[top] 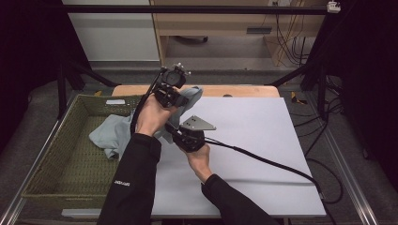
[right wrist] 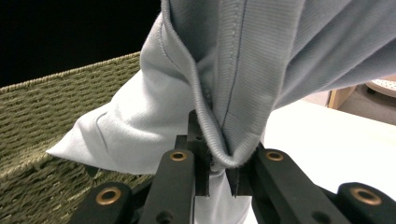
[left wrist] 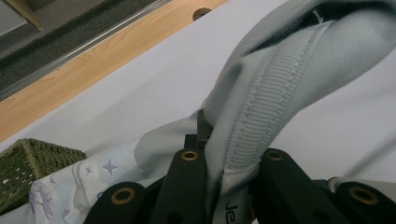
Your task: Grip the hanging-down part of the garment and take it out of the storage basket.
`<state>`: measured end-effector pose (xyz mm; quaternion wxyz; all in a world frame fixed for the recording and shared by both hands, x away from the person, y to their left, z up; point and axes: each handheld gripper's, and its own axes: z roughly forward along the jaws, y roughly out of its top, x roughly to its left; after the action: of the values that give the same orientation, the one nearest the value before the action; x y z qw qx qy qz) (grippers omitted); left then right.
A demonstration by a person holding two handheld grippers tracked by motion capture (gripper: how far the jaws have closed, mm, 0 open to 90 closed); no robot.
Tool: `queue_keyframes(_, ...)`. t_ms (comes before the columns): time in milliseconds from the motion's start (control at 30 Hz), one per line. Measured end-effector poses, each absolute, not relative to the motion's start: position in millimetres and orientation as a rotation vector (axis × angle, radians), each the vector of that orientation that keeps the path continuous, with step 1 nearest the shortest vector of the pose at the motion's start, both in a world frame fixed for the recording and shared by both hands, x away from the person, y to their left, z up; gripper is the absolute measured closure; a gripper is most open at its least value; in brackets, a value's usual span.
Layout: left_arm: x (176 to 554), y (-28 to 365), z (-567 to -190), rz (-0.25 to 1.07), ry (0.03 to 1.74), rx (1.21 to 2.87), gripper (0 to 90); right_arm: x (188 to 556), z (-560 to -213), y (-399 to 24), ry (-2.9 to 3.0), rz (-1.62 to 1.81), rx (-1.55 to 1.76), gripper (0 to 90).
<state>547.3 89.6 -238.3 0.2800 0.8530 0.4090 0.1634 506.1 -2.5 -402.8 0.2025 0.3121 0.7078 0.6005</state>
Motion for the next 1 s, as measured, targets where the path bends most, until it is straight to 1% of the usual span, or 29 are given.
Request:
queue_keyframes(300, 544, 87, -233, 0.480, 1.091, 2.292, 84.0, 497, -395, -13, 2.001, 1.651, 0.830, 83.6)
queue_keyframes(900, 538, 75, -228, 0.472, 1.049, 2.298, 84.0, 471, -378, -77, 2.011, 1.629, 0.734, 84.0)
queue_keyframes(1000, 537, 73, -229, 0.467, 1.055, 2.270, 84.0, 469, -376, -84, 1.997, 1.630, 0.732, 84.1)
